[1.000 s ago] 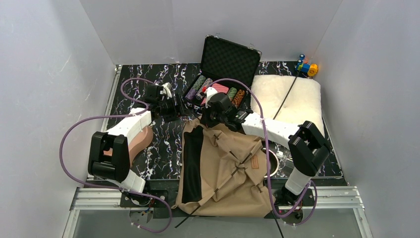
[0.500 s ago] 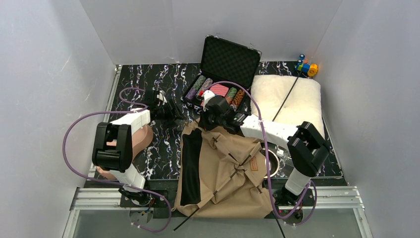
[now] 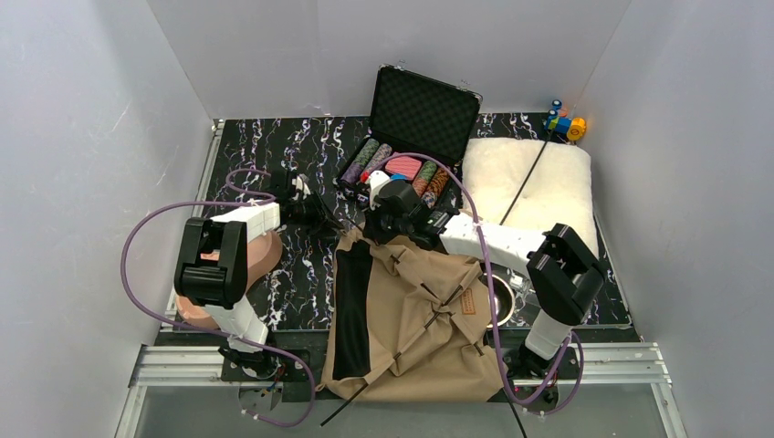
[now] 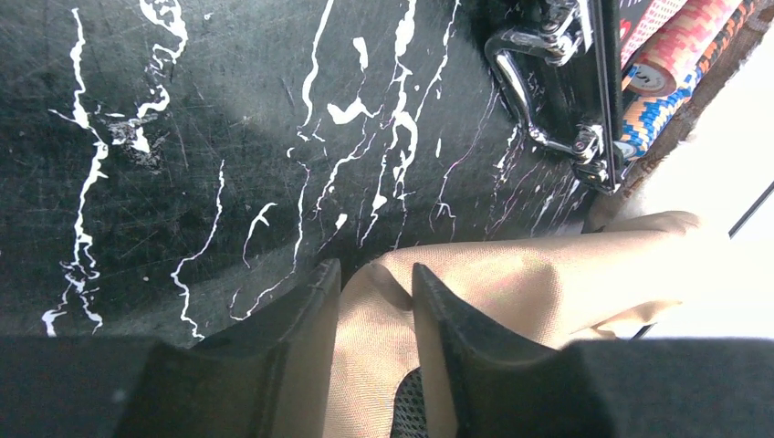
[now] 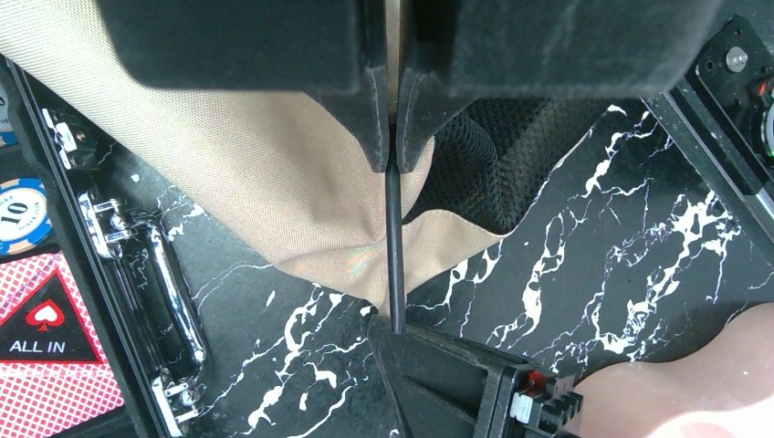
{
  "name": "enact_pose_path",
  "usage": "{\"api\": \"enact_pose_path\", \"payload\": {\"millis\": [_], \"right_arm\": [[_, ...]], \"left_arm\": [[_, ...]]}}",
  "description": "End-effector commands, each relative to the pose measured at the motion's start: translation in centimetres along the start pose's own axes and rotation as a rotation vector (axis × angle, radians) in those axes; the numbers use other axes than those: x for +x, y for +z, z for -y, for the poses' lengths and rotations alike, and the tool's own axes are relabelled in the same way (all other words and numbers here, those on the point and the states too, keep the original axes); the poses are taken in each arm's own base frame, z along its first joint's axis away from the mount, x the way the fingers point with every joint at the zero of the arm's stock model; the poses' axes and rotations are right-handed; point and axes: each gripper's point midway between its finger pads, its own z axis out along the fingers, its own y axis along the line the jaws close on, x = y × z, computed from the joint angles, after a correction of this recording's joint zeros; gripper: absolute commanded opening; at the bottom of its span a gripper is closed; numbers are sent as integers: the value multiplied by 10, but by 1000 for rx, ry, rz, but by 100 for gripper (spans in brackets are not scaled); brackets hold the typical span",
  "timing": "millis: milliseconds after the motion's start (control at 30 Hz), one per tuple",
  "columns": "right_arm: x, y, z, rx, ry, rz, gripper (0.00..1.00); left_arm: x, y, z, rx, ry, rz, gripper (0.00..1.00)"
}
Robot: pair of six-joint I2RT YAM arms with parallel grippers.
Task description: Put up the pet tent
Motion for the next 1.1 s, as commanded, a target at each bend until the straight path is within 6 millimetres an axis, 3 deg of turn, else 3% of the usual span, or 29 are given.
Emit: {"api": "enact_pose_path", "payload": {"millis": [0,267,733,1067], "right_arm": [[18,2,-10,-33,-32,-63,1],[25,5,-11,-27,-78,-96,1],[52,18,-7,7,-114,-231,1],[51,22,-8,6,-110,-241,1]], "left_arm": [[0,0,13,46,13,-5,29],[0,0,16,64,11,-12,0],[-3,-2,20,67,24,-2,0],[-3,-2,19,65,24,-2,0]]}}
